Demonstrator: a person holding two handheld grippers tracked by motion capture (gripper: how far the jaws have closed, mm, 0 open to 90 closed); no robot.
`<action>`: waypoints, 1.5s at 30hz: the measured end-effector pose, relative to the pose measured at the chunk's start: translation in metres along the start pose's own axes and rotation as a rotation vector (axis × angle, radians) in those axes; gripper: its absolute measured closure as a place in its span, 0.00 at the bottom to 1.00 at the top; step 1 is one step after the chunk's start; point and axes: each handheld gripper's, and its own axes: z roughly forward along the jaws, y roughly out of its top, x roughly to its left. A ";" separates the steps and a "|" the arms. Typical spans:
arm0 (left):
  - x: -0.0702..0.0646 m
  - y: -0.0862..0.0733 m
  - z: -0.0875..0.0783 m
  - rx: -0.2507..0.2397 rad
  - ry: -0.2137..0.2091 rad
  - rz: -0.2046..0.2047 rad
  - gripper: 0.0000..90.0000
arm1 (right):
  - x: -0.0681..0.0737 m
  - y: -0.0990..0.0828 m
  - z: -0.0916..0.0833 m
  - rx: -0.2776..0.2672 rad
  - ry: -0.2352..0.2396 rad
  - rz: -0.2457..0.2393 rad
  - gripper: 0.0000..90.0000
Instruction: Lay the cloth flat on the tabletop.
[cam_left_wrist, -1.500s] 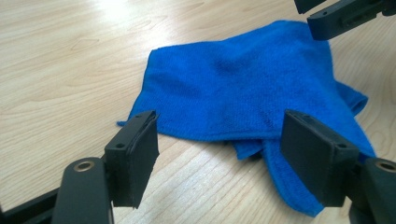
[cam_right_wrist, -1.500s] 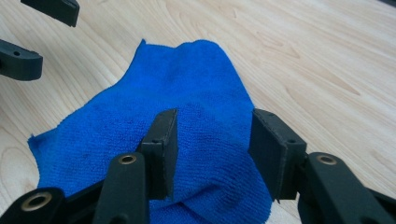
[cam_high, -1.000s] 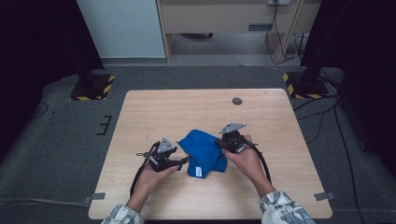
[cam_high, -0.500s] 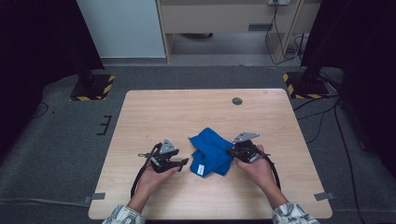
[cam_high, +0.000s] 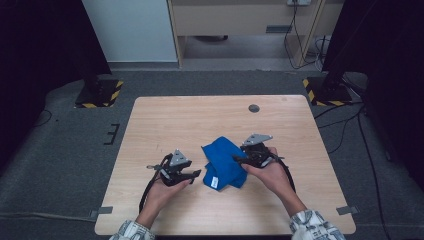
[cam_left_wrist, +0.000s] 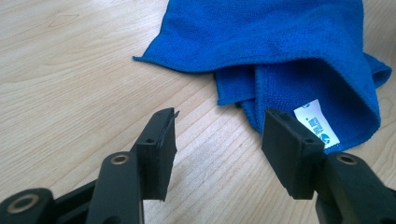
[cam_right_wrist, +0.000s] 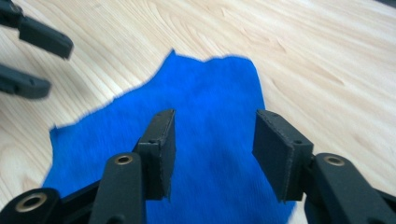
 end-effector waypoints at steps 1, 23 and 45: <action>0.000 0.000 0.000 0.002 0.002 0.001 0.50 | 0.000 0.004 0.003 0.001 -0.001 -0.010 0.54; 0.013 -0.005 -0.007 -0.021 0.034 -0.076 0.52 | 0.011 0.045 0.104 0.104 0.074 -0.078 0.57; 0.016 -0.005 -0.008 -0.019 0.035 -0.082 0.53 | 0.014 0.040 0.123 0.139 0.081 -0.061 0.94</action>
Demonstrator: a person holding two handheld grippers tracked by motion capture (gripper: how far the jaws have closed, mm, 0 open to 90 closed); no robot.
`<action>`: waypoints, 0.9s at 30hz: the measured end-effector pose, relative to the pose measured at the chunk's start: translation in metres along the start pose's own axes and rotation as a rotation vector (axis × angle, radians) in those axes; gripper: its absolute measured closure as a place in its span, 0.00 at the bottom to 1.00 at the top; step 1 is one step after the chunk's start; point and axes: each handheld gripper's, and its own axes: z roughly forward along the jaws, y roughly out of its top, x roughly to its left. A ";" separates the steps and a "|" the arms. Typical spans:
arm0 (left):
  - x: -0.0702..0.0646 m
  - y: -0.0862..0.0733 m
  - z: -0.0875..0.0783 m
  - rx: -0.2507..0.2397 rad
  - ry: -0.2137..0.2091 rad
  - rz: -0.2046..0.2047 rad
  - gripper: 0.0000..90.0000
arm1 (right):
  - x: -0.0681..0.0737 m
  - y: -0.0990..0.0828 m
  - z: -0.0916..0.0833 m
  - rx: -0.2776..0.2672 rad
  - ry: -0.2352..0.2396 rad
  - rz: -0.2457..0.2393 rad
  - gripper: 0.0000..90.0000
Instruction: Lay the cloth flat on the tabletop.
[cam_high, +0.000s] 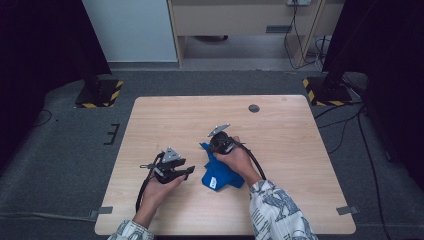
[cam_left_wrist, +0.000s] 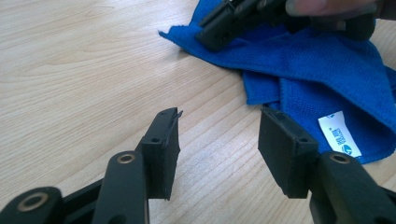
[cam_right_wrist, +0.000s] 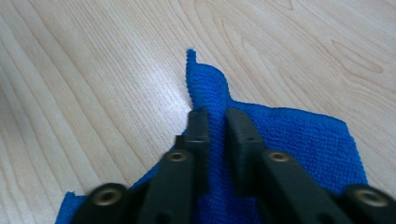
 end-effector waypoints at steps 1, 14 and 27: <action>0.000 0.000 0.000 0.000 -0.002 0.002 0.53 | 0.000 0.001 -0.004 -0.019 -0.003 0.013 0.95; -0.014 0.002 0.006 0.014 -0.045 0.056 0.54 | -0.002 -0.008 -0.061 -0.173 -0.038 0.074 0.97; -0.031 0.000 0.014 0.042 -0.105 0.104 0.55 | -0.015 -0.033 -0.103 -0.215 -0.096 0.098 0.97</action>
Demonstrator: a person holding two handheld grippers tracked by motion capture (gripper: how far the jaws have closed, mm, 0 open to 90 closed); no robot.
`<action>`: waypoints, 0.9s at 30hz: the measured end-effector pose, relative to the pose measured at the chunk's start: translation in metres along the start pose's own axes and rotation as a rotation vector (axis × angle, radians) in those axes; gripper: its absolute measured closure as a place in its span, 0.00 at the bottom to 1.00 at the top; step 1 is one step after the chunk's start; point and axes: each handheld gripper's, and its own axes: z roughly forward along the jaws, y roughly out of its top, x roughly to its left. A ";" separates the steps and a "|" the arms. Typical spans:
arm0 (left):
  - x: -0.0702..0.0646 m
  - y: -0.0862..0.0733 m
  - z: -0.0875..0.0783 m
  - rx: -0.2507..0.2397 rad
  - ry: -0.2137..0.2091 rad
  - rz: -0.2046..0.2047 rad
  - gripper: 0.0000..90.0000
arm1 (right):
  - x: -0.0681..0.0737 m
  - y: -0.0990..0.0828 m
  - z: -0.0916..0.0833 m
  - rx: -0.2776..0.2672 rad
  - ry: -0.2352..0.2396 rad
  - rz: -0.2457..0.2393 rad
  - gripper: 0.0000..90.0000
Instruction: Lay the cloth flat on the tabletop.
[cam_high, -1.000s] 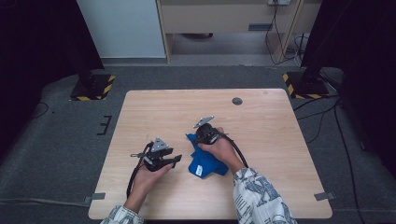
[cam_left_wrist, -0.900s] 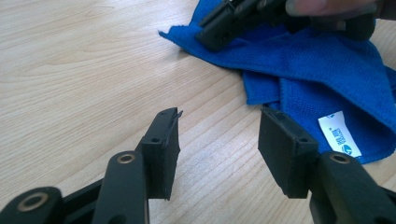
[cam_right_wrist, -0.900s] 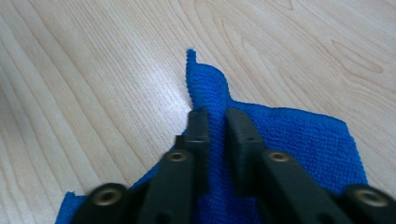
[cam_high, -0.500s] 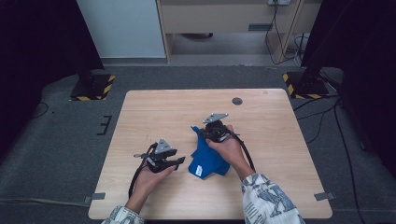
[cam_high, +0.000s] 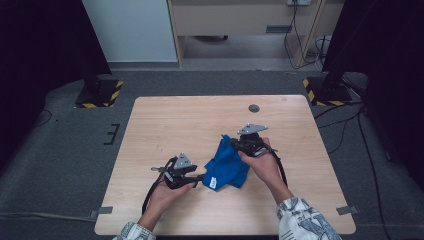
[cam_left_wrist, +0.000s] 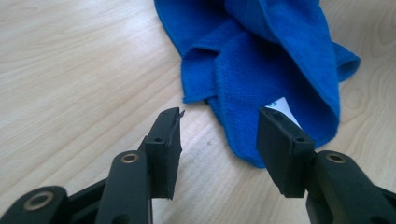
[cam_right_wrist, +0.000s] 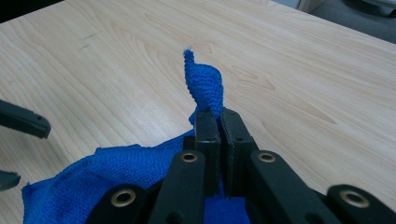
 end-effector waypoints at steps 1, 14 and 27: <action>-0.001 0.000 0.000 0.002 -0.004 0.003 0.54 | -0.002 0.000 -0.002 -0.003 -0.006 -0.001 0.97; -0.005 -0.005 0.012 0.051 -0.038 0.010 0.52 | -0.008 -0.001 -0.004 0.004 -0.008 0.005 0.97; -0.008 -0.008 0.016 0.064 -0.025 0.037 0.73 | -0.012 -0.004 -0.007 0.003 -0.011 0.016 0.97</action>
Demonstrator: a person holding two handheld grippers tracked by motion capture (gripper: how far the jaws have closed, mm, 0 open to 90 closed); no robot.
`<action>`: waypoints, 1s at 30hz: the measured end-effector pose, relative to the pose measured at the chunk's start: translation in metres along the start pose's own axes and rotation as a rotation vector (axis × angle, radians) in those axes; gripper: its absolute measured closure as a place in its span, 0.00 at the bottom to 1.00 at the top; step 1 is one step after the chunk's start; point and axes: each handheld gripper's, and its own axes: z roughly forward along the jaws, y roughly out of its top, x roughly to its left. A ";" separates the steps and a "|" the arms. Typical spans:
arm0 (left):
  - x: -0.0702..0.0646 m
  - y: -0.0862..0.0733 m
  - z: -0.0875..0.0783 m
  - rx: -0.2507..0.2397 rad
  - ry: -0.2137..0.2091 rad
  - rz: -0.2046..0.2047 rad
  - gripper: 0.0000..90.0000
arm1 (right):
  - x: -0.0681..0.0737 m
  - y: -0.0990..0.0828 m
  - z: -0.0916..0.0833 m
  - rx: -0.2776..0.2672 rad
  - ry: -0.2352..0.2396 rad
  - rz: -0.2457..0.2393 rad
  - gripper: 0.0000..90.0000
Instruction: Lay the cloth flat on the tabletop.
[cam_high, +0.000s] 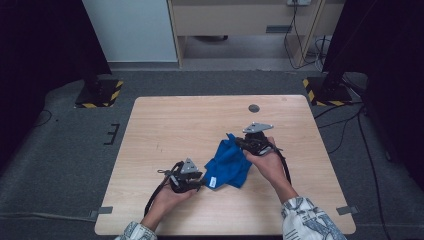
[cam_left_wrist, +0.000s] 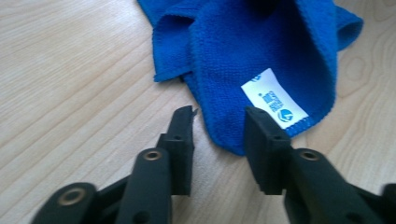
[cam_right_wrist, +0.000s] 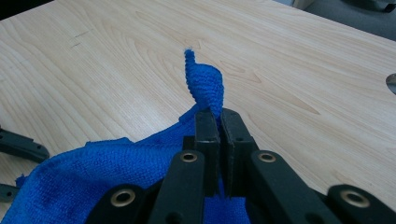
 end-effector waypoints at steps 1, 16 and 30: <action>-0.001 0.000 -0.001 0.008 -0.001 0.002 0.77 | 0.000 0.000 0.000 -0.001 -0.002 0.004 0.97; 0.005 0.008 -0.008 -0.035 -0.001 -0.037 1.00 | -0.010 -0.003 -0.008 -0.019 -0.017 0.023 0.97; 0.025 0.033 -0.037 -0.188 0.036 -0.129 1.00 | -0.021 -0.005 -0.034 -0.074 -0.044 0.059 0.97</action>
